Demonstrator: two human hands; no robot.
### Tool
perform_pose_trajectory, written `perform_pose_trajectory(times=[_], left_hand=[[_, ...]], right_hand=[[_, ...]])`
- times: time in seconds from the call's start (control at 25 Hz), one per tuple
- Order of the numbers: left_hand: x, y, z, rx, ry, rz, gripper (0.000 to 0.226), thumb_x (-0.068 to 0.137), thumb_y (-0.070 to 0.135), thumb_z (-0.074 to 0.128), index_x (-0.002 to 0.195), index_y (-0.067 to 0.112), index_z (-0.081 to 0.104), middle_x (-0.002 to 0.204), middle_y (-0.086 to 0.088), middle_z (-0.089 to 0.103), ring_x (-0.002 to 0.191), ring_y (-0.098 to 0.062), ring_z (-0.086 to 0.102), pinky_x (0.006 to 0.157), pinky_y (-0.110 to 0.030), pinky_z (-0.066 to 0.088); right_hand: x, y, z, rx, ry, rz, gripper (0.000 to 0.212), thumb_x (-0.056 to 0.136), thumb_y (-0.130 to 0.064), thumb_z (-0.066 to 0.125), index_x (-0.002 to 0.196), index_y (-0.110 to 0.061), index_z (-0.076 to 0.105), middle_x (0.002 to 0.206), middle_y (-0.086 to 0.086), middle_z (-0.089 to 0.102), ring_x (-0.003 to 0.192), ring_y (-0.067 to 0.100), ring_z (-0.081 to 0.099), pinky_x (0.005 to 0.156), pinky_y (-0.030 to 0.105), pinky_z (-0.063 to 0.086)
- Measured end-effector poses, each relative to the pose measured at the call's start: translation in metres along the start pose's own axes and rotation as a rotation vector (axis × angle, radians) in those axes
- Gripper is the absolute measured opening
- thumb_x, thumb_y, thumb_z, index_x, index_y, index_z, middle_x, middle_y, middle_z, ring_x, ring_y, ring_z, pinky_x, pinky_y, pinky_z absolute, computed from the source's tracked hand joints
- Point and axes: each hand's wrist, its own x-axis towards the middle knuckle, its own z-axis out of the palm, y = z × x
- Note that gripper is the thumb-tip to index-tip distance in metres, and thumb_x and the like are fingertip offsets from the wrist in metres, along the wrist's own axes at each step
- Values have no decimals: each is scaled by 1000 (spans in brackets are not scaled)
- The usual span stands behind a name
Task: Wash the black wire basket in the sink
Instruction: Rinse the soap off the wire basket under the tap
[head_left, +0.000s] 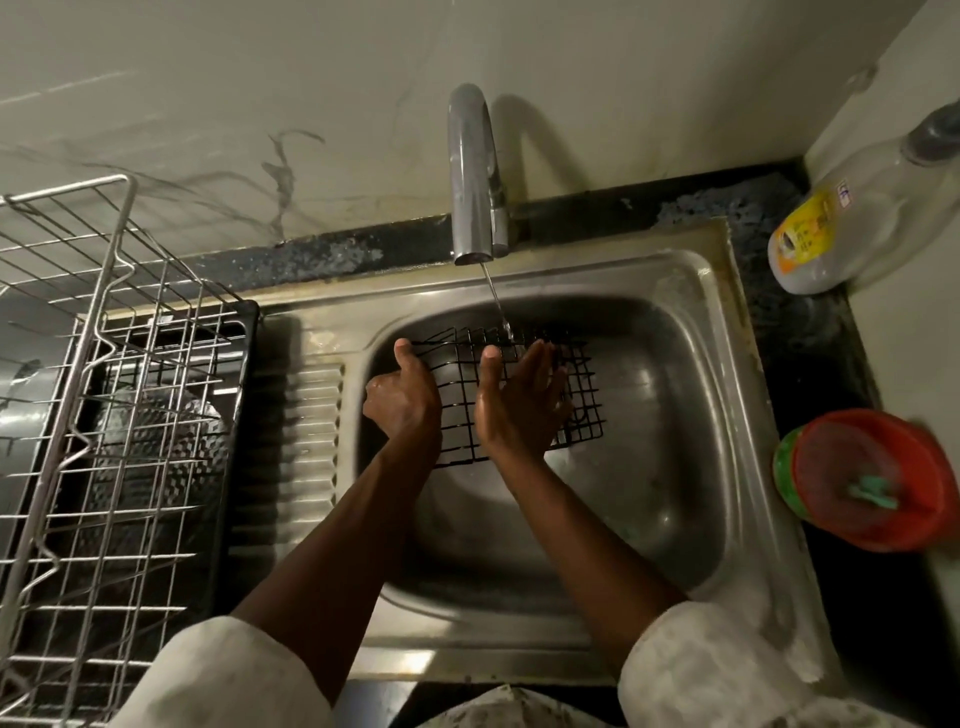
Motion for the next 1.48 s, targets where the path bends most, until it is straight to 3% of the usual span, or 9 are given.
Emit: perform_pose_trajectory(times=[0.2, 0.4, 0.56, 0.8, 0.96, 1.12, 1.24, 1.32, 1.48], left_hand=[[-11, 5, 0, -105, -8, 3, 71, 104, 52, 40, 143, -7, 43, 146, -25, 46, 135, -34, 43, 111, -33, 31], [-6, 3, 0, -98, 2, -13, 75, 103, 55, 39, 139, -10, 46, 140, -27, 51, 129, -36, 49, 103, -31, 37], [-14, 8, -2, -41, -24, -7, 71, 105, 52, 34, 140, -9, 45, 143, -25, 50, 131, -31, 48, 97, -26, 31], [-14, 6, -3, -46, -37, -31, 72, 104, 53, 35, 137, -10, 48, 138, -26, 54, 126, -33, 53, 97, -30, 38], [-17, 9, -3, -97, -30, -57, 71, 104, 53, 38, 134, -10, 50, 133, -25, 57, 118, -31, 58, 82, -26, 38], [-17, 6, -3, -122, -40, -69, 68, 103, 52, 41, 128, -10, 54, 127, -25, 60, 90, -22, 53, 76, -25, 37], [-9, 4, -1, -119, -37, -90, 75, 101, 58, 40, 132, -9, 52, 132, -29, 56, 112, -33, 60, 81, -33, 43], [-8, 0, -1, -127, -29, -127, 75, 100, 58, 40, 134, -8, 51, 134, -29, 55, 119, -36, 58, 82, -33, 40], [-16, -9, 2, -161, -18, -163, 71, 101, 56, 40, 130, -8, 54, 129, -26, 59, 114, -34, 61, 76, -30, 38]], right_hand=[[80, 19, -44, 111, 14, 366, 82, 101, -64, 10, 158, -8, 23, 165, 16, 20, 149, 33, 23, 121, 54, 14], [11, 10, -13, 24, 11, 44, 85, 97, -72, 9, 162, -17, 1, 169, 5, -4, 155, 31, -1, 124, 51, 0], [18, 8, -17, 69, 33, 83, 89, 95, -75, 13, 162, -17, 4, 170, 5, -1, 155, 29, -2, 123, 50, -1], [25, 12, -27, -47, 151, -14, 111, 85, -83, 6, 151, 3, 32, 156, 24, 34, 144, 39, 33, 117, 56, 27], [46, 12, -35, -16, 113, 47, 94, 93, -79, 13, 147, -8, 42, 155, 20, 35, 139, 40, 34, 111, 60, 30], [21, 9, -17, 99, 295, -41, 81, 96, -70, 15, 132, -13, 60, 136, 16, 57, 123, 34, 54, 102, 50, 45], [-10, -12, -3, 70, 206, -172, 76, 99, -54, 15, 153, -5, 35, 160, 18, 32, 149, 35, 27, 123, 47, 19], [-12, -21, -3, 17, 137, -191, 76, 99, -54, 12, 158, -8, 24, 166, 16, 17, 154, 33, 11, 124, 46, 5], [40, -25, -22, -28, -70, 58, 67, 102, -62, 10, 161, -31, 4, 170, 3, -5, 155, 29, -5, 122, 58, -4]])
